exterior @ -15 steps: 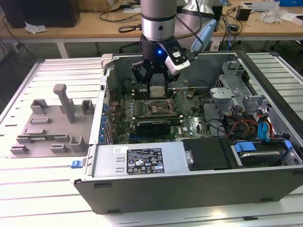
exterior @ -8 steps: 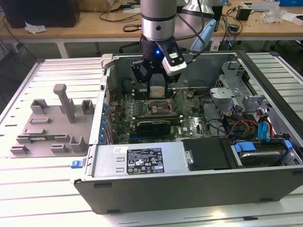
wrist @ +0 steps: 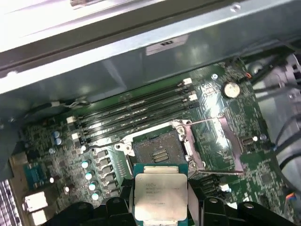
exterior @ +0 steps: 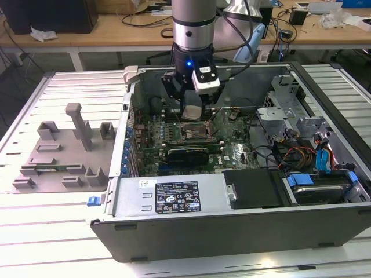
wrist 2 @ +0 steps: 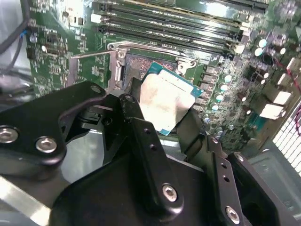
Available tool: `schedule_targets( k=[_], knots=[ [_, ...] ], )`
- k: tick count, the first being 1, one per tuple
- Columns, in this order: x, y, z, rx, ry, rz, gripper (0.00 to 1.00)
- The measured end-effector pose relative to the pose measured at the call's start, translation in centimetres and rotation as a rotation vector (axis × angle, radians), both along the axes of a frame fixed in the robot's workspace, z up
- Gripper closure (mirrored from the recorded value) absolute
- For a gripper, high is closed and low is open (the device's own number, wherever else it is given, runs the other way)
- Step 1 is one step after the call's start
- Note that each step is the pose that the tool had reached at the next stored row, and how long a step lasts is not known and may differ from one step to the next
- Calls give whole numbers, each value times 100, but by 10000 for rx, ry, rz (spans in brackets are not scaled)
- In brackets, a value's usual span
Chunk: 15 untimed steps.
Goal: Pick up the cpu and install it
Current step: 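Place the cpu into insertion slot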
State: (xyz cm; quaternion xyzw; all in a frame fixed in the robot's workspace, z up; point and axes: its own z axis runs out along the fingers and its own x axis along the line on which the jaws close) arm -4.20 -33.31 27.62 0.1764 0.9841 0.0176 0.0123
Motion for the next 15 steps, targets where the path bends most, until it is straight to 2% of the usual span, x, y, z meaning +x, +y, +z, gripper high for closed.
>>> schedule_targets(
  k=[4,14,15],
  knots=[
    [0,0,-2,0,0,-926,45],
    [0,0,-5,0,0,-2818,45],
    [0,0,-6,0,0,-3151,45]
  ],
)
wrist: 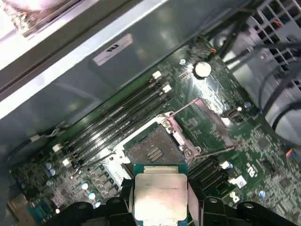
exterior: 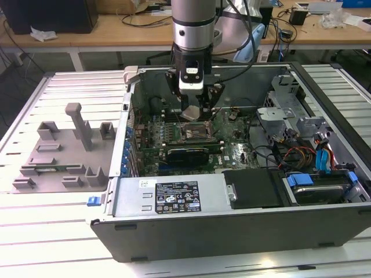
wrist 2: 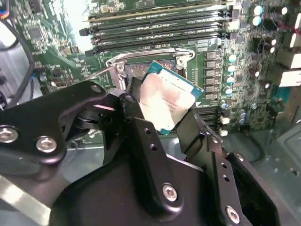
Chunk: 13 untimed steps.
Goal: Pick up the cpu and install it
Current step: 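Place the cpu into insertion slot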
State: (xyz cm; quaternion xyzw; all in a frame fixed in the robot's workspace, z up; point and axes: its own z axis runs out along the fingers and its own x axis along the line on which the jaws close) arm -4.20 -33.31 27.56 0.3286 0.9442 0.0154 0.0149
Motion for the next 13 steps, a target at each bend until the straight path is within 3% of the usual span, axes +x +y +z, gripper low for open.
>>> schedule_targets(
  k=[4,13],
  knots=[
    [0,0,-3,0,0,-1453,45],
    [0,0,-8,0,0,-3568,45]
  ],
)
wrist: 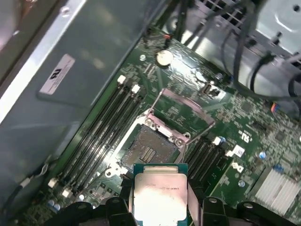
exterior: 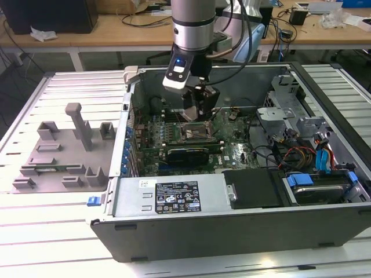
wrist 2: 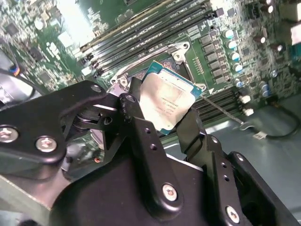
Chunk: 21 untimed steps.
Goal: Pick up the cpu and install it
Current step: 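Place the cpu into insertion slot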
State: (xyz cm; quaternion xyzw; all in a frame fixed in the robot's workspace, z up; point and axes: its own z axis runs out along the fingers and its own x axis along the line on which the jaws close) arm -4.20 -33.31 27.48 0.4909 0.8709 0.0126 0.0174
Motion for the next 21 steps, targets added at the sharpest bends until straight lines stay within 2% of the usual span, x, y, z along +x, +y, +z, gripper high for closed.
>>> schedule_targets(
  k=[12,14,16,20,21],
  knots=[
    [0,0,-6,0,-1,-2179,45],
    [0,0,-8,0,0,-2989,45],
    [0,0,-8,0,0,-3198,45],
    [0,0,-9,-1,0,-3228,45],
    [1,1,-12,1,-1,-3369,45]
  ],
)
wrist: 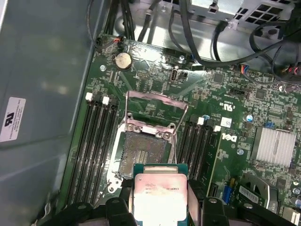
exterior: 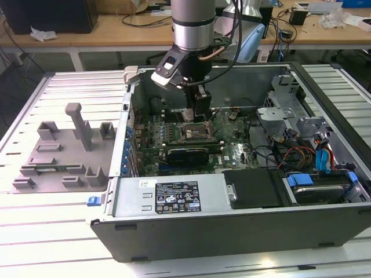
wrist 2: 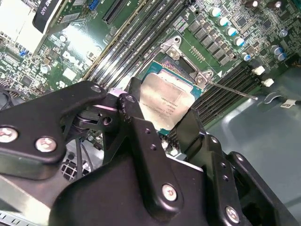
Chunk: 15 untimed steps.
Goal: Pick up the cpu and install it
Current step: 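Place the cpu into insertion slot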
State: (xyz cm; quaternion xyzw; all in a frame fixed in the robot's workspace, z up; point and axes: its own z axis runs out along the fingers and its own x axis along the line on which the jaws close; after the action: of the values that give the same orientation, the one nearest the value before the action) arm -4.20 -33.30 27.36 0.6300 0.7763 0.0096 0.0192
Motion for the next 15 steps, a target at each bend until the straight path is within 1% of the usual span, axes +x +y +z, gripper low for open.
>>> schedule_targets(
  k=[3,5,6,9,10,15],
  knots=[
    [0,-1,-11,0,0,-479,45],
    [0,-1,-45,0,0,-1052,45],
    [2,-1,-71,-1,1,-1210,45],
    [9,-1,-136,-1,1,-1427,45],
    [10,-1,-147,0,1,-1464,45],
    [10,-1,-150,-2,2,-1483,45]
  ],
)
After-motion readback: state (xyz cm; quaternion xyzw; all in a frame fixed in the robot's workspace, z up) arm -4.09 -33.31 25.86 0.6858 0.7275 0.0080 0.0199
